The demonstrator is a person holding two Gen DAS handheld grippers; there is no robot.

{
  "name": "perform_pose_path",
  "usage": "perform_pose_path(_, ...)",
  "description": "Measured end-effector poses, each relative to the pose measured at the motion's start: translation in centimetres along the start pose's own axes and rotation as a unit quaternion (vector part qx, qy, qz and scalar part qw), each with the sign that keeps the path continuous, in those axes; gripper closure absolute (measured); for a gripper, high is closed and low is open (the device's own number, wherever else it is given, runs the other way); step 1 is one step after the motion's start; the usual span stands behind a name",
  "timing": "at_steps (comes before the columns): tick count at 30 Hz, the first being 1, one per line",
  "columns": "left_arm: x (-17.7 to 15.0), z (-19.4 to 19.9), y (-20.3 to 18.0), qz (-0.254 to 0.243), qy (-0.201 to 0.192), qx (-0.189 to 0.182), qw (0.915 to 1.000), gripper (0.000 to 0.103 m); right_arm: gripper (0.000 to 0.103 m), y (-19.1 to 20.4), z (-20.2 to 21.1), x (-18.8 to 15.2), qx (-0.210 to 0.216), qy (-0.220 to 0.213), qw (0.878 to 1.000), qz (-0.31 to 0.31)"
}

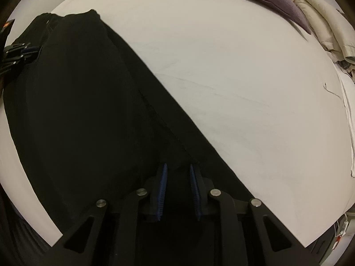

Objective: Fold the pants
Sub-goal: 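Close the right gripper on the jeans leg hem, then pull the leg hem away from the waistband with the right gripper while the left holds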

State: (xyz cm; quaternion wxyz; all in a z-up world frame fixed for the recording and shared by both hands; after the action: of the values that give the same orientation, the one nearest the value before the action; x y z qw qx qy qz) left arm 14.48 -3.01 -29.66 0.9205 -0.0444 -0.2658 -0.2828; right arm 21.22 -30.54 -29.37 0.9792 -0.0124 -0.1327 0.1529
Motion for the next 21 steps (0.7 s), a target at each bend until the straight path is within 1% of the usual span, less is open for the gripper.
perform_pose_path(2,-0.1,0.0,0.0,-0.001,0.000,0.000,1.0000,0.086,0.080,0.3,0.8,0.0,-0.004,-0.011,1.000,-0.002)
perform_pose_path(4,-0.1,0.0,0.0,-0.001,-0.001,-0.001,1.0000,0.086,0.080,0.9,1.5,0.5,0.007,-0.020,1.000,0.007)
perform_pose_path(8,-0.2,0.0,0.1,-0.001,-0.002,-0.001,1.0000,0.086,0.075,1.8,-0.3,0.6,-0.006,0.013,0.999,0.036)
perform_pose_path(11,-0.2,0.0,0.1,-0.002,-0.002,-0.002,1.0000,0.086,0.075,2.1,-1.1,1.2,0.002,0.024,0.999,0.043)
perform_pose_path(13,-0.2,0.0,0.1,-0.003,-0.003,-0.003,1.0000,0.086,0.079,2.2,-1.4,1.4,0.006,0.032,0.998,0.051)
perform_pose_path(14,-0.2,0.0,0.1,-0.002,-0.004,-0.003,1.0000,0.086,0.093,2.9,-1.3,1.3,0.009,0.036,0.997,0.063)
perform_pose_path(15,-0.3,0.0,0.1,-0.002,-0.004,-0.003,1.0000,0.086,0.095,2.4,-1.1,0.4,0.005,0.035,0.997,0.076)
perform_pose_path(16,-0.3,0.0,0.1,-0.002,-0.005,-0.003,1.0000,0.086,0.095,2.6,-1.2,0.4,-0.006,0.032,0.996,0.085)
perform_pose_path(17,-0.3,0.0,0.1,-0.003,-0.006,-0.003,1.0000,0.086,0.098,2.6,-1.1,0.6,-0.014,0.027,0.996,0.088)
perform_pose_path(19,-0.3,0.1,0.2,-0.003,-0.007,-0.003,1.0000,0.086,0.099,2.4,-0.7,0.8,-0.023,0.009,0.997,0.074)
perform_pose_path(21,-0.3,0.1,0.1,-0.002,-0.006,-0.003,1.0000,0.086,0.100,1.5,0.1,1.2,-0.036,-0.022,0.998,0.043)
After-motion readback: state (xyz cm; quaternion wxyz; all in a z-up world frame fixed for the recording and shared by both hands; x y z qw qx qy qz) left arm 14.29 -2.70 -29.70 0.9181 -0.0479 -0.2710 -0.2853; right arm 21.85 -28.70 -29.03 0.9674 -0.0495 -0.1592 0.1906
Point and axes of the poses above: each gripper's, at about its wrist camera, not at the fingertips, and z roughly against the way its jaws point, y to its left, x to its top, the point moved 10 cm from there along -z, roughly the way its jaws point, and after that the axes turned 14 degrees about -z, right-handed, at the moved point
